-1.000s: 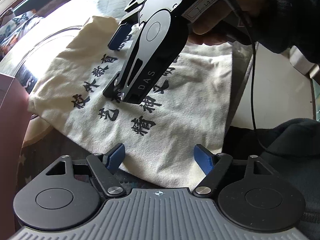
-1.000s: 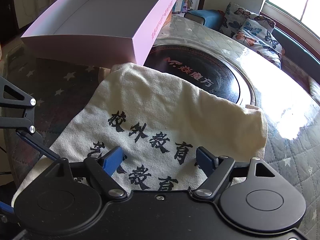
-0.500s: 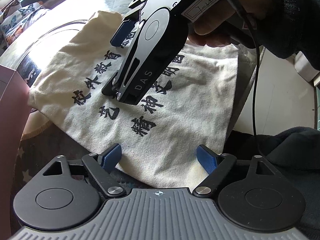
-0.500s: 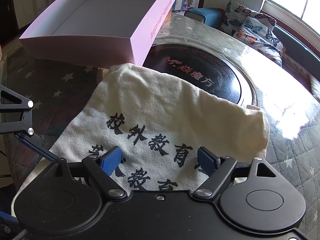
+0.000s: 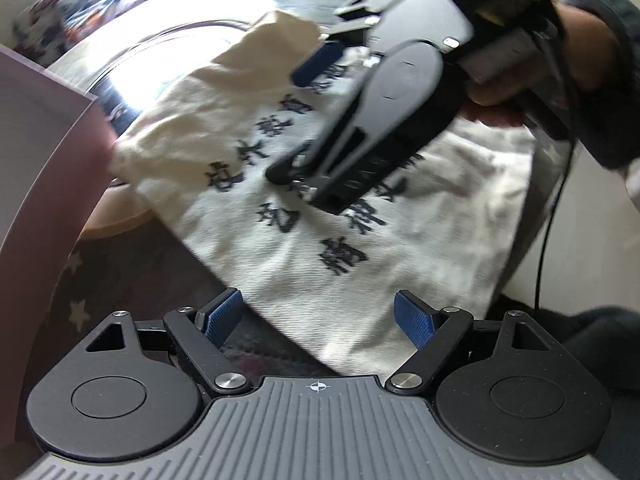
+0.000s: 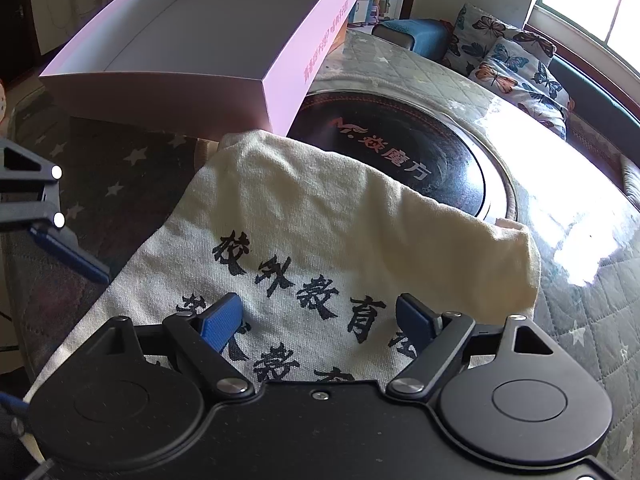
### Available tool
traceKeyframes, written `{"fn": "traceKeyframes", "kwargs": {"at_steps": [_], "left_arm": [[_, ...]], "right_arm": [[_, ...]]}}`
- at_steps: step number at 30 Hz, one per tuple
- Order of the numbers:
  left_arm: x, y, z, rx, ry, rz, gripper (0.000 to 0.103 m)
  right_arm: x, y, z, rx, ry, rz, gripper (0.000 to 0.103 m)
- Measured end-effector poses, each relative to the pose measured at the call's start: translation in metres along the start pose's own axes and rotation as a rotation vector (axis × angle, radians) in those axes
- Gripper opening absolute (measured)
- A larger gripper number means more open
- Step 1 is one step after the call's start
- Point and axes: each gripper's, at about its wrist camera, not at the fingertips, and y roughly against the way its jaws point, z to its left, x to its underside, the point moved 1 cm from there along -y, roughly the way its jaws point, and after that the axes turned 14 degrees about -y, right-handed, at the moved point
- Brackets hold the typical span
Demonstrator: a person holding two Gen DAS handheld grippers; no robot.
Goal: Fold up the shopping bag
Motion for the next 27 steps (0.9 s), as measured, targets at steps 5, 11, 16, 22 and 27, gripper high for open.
{"fn": "traceKeyframes", "kwargs": {"at_steps": [5,11,16,22,27], "left_arm": [[0.003,-0.001,0.010,-0.006,0.051,0.001,0.083],[0.004,-0.002,0.021,-0.019,0.106,-0.012,0.083],[0.003,-0.002,0.030,-0.036,0.151,-0.026,0.082],[-0.001,-0.007,0.043,-0.059,0.196,-0.033,0.078],[-0.004,-0.009,0.052,-0.076,0.216,-0.046,0.076]], "right_arm": [[-0.001,-0.001,0.000,-0.002,0.003,0.003,0.086],[-0.003,-0.002,0.002,0.003,0.019,0.001,0.086],[-0.004,-0.002,0.003,0.004,0.024,-0.003,0.086],[-0.013,0.001,0.004,0.034,0.058,-0.036,0.086],[-0.028,0.008,-0.003,0.038,0.061,-0.072,0.086]]}}
